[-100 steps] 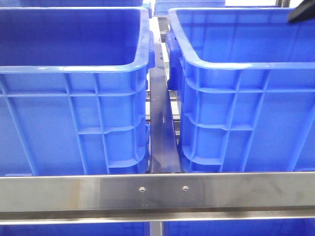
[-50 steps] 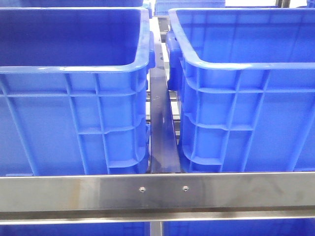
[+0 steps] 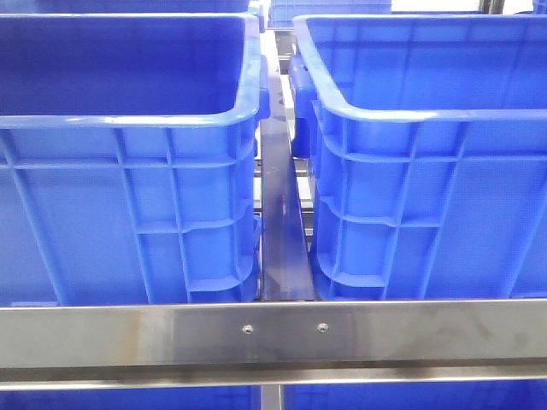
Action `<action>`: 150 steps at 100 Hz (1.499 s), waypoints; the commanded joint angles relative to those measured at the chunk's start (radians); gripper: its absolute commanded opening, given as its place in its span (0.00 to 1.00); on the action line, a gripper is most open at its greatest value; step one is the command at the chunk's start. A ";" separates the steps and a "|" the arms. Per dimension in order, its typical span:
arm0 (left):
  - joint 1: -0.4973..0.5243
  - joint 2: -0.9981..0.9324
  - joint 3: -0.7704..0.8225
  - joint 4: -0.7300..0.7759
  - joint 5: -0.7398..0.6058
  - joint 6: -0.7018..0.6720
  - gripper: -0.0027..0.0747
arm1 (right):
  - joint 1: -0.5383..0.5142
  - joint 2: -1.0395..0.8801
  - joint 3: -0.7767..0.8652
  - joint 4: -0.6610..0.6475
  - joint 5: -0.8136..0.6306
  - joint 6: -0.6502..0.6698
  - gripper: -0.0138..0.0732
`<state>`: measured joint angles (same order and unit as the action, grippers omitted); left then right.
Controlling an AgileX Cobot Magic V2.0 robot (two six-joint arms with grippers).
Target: Pick red and yellow buttons and place in box
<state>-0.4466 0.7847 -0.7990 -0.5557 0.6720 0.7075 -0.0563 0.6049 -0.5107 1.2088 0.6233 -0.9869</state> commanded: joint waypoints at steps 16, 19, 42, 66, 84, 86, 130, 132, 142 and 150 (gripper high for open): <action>-0.005 -0.218 0.171 -0.054 -0.168 -0.010 0.01 | 0.022 -0.198 0.074 0.049 -0.061 -0.014 0.09; -0.005 -0.248 0.191 -0.054 -0.177 -0.010 0.01 | 0.022 -0.220 0.085 0.049 -0.061 -0.014 0.09; -0.005 -0.398 0.303 -0.065 -0.188 -0.010 0.01 | 0.021 -0.391 0.163 0.048 -0.067 -0.014 0.09; -0.005 -0.432 0.315 -0.065 -0.180 -0.010 0.01 | 0.021 -0.426 0.179 0.049 -0.061 -0.014 0.09; -0.005 -0.432 0.315 -0.065 -0.180 -0.010 0.01 | 0.021 -0.426 0.179 0.049 -0.060 -0.014 0.09; -0.005 -0.432 0.315 -0.065 -0.180 -0.010 0.01 | 0.021 -0.426 0.179 0.049 -0.060 -0.014 0.09; -0.005 -0.432 0.315 -0.065 -0.180 -0.010 0.01 | 0.021 -0.426 0.179 0.049 -0.058 -0.014 0.09; -0.005 -0.432 0.315 -0.065 -0.180 -0.010 0.01 | 0.021 -0.426 0.179 0.049 -0.058 -0.014 0.09; -0.005 -0.432 0.318 -0.065 -0.180 -0.010 0.01 | 0.021 -0.426 0.179 0.049 -0.057 -0.014 0.09; -0.005 -0.432 0.335 -0.058 -0.226 -0.010 0.01 | 0.021 -0.426 0.179 0.049 -0.057 -0.014 0.09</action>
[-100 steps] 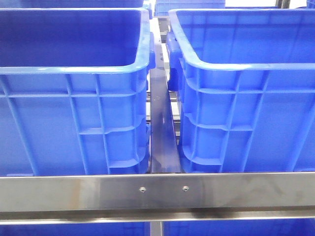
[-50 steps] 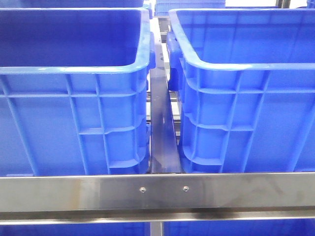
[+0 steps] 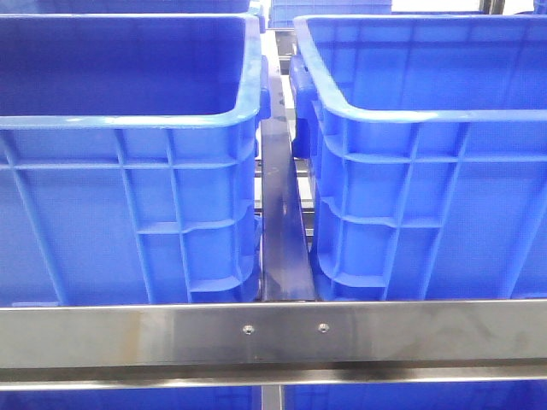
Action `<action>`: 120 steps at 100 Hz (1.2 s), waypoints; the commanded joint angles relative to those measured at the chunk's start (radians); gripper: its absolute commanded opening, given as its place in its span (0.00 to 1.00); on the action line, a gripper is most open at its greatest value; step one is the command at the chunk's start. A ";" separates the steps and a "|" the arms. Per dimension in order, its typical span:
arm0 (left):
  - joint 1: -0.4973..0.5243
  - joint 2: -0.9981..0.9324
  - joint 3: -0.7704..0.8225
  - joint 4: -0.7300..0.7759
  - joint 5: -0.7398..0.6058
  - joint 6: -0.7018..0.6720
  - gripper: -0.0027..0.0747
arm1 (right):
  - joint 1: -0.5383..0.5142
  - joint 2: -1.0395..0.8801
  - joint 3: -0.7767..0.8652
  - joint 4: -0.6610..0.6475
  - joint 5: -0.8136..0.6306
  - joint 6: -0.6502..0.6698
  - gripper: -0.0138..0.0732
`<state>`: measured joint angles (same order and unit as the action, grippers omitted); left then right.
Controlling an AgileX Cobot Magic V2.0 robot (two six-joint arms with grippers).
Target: Pick red and yellow buttons and place in box
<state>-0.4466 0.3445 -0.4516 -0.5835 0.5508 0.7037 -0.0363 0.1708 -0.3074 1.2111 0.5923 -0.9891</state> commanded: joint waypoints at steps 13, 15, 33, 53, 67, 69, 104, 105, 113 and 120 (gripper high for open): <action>0.025 -0.017 0.043 0.112 -0.291 -0.144 0.01 | 0.001 0.008 -0.025 0.047 -0.026 -0.011 0.09; 0.037 -0.024 0.054 0.130 -0.316 -0.169 0.01 | 0.001 0.008 -0.025 0.047 -0.026 -0.011 0.09; 0.171 -0.107 0.148 0.453 -0.396 -0.575 0.01 | 0.001 0.008 -0.025 0.047 -0.026 -0.011 0.09; 0.334 -0.213 0.278 0.569 -0.490 -0.695 0.01 | 0.001 0.008 -0.025 0.047 -0.026 -0.011 0.09; 0.394 -0.307 0.382 0.583 -0.523 -0.710 0.01 | 0.001 0.008 -0.025 0.047 -0.026 -0.011 0.09; 0.401 -0.321 0.397 0.598 -0.523 -0.718 0.01 | 0.001 0.008 -0.025 0.047 -0.026 -0.011 0.09; 0.445 -0.381 0.505 0.641 -0.551 -0.715 0.01 | 0.001 0.011 -0.025 0.047 -0.017 -0.011 0.09; 0.445 -0.381 0.505 0.636 -0.551 -0.713 0.01 | 0.001 0.011 -0.025 0.047 -0.017 -0.011 0.09; 0.453 -0.381 0.505 0.618 -0.551 -0.713 0.01 | 0.001 0.011 -0.025 0.047 -0.015 -0.011 0.09; 0.455 -0.381 0.505 0.618 -0.551 -0.713 0.01 | 0.001 0.011 -0.025 0.047 -0.015 -0.011 0.09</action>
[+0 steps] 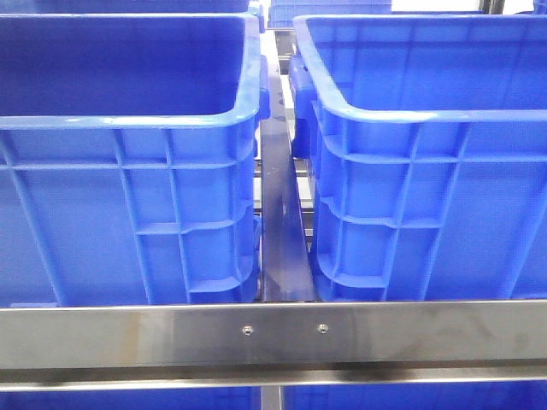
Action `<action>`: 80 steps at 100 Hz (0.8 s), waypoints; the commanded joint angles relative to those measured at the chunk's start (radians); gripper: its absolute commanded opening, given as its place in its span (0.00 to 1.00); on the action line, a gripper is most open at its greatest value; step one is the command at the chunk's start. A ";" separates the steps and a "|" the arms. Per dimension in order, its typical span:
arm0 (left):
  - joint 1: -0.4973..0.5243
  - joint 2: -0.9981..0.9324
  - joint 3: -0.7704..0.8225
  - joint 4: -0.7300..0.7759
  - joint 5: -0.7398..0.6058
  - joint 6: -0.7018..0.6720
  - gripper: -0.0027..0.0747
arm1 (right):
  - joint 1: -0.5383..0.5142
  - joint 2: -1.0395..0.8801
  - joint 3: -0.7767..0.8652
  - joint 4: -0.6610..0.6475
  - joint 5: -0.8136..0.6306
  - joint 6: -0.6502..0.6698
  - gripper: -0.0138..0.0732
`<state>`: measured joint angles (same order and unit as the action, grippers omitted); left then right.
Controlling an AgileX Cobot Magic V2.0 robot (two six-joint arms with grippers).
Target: Pick red and yellow buttons and place in box
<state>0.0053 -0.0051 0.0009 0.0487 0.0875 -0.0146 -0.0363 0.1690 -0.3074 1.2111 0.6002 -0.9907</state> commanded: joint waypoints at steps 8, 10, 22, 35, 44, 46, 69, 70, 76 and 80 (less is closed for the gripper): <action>0.003 -0.031 0.053 -0.014 -0.079 0.005 0.01 | 0.001 0.013 -0.025 0.047 -0.023 -0.010 0.09; 0.003 -0.031 0.053 -0.014 -0.077 0.005 0.01 | 0.001 0.013 -0.025 0.047 -0.023 -0.010 0.09; 0.003 -0.031 0.053 -0.014 -0.087 0.005 0.01 | 0.001 0.013 -0.025 0.047 -0.023 -0.010 0.09; 0.003 -0.031 0.053 -0.014 -0.087 0.005 0.01 | 0.001 0.013 -0.025 0.047 -0.022 -0.010 0.09; 0.003 -0.031 0.053 -0.014 -0.087 0.005 0.01 | 0.001 0.013 -0.025 0.047 -0.022 -0.010 0.09; 0.003 -0.031 0.053 -0.014 -0.087 0.005 0.01 | 0.001 0.013 -0.025 0.047 -0.022 -0.010 0.09; 0.003 -0.031 0.053 -0.014 -0.087 0.005 0.01 | 0.001 0.013 -0.025 0.047 -0.022 -0.010 0.09; 0.003 -0.031 0.053 -0.014 -0.087 0.005 0.01 | 0.001 0.013 -0.025 0.047 -0.022 -0.010 0.09; 0.003 -0.031 0.053 -0.014 -0.087 0.005 0.01 | 0.001 0.013 -0.025 0.047 -0.022 -0.010 0.09; 0.003 -0.031 0.053 -0.014 -0.087 0.005 0.01 | 0.001 0.013 -0.025 0.047 -0.022 -0.010 0.09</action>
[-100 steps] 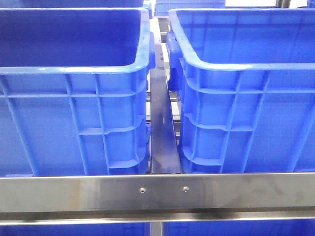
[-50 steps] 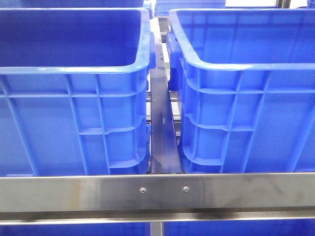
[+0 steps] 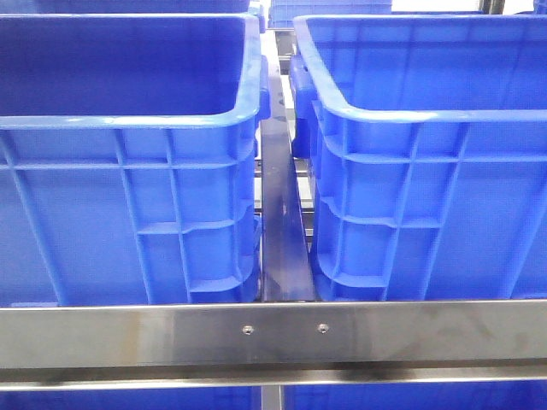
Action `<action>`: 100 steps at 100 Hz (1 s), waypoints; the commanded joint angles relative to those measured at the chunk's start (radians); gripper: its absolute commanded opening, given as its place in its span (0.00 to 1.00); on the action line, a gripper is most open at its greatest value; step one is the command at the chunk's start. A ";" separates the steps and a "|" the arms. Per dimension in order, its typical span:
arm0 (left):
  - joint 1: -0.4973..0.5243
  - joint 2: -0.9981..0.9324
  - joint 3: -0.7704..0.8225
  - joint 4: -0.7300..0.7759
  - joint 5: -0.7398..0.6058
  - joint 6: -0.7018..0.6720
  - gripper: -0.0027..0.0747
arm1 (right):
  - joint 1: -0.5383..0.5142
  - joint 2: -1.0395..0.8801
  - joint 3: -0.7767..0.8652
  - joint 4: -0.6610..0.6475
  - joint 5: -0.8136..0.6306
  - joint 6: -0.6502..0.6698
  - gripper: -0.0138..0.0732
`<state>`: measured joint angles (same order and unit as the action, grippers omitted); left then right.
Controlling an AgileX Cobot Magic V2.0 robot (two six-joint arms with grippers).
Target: Pick red and yellow buttons and place in box
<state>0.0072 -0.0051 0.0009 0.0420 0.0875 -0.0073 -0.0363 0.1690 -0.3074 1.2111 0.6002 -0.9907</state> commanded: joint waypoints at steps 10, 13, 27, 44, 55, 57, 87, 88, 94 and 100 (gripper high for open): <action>0.001 -0.031 0.053 -0.007 -0.087 -0.002 0.01 | 0.001 0.013 -0.025 0.047 -0.022 -0.010 0.09; 0.001 -0.031 0.053 -0.007 -0.087 -0.002 0.01 | 0.001 0.013 -0.025 0.047 -0.022 -0.010 0.09; 0.001 -0.031 0.053 -0.007 -0.087 -0.002 0.01 | 0.009 -0.020 -0.024 0.047 -0.023 -0.010 0.09; 0.001 -0.031 0.053 -0.007 -0.087 -0.002 0.01 | 0.012 -0.056 0.003 0.047 -0.045 -0.010 0.09; 0.001 -0.031 0.053 -0.007 -0.087 -0.002 0.01 | 0.006 -0.056 0.045 0.009 -0.163 -0.005 0.09; 0.001 -0.031 0.053 -0.007 -0.087 -0.002 0.01 | 0.006 -0.056 0.052 -0.013 -0.186 0.000 0.09; 0.001 -0.031 0.053 -0.007 -0.087 -0.002 0.01 | 0.064 -0.066 0.082 -0.644 -0.260 0.475 0.09; 0.001 -0.031 0.053 -0.007 -0.087 -0.002 0.01 | 0.065 -0.066 0.082 -0.662 -0.261 0.510 0.09; 0.001 -0.031 0.053 -0.007 -0.087 -0.002 0.01 | 0.066 -0.066 0.082 -0.824 -0.270 0.644 0.09; 0.001 -0.031 0.053 -0.007 -0.087 -0.002 0.01 | 0.070 -0.066 0.084 -0.975 -0.288 0.789 0.09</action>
<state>0.0072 -0.0051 0.0009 0.0420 0.0875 -0.0073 0.0288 0.0934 -0.2009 0.4585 0.4069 -0.4180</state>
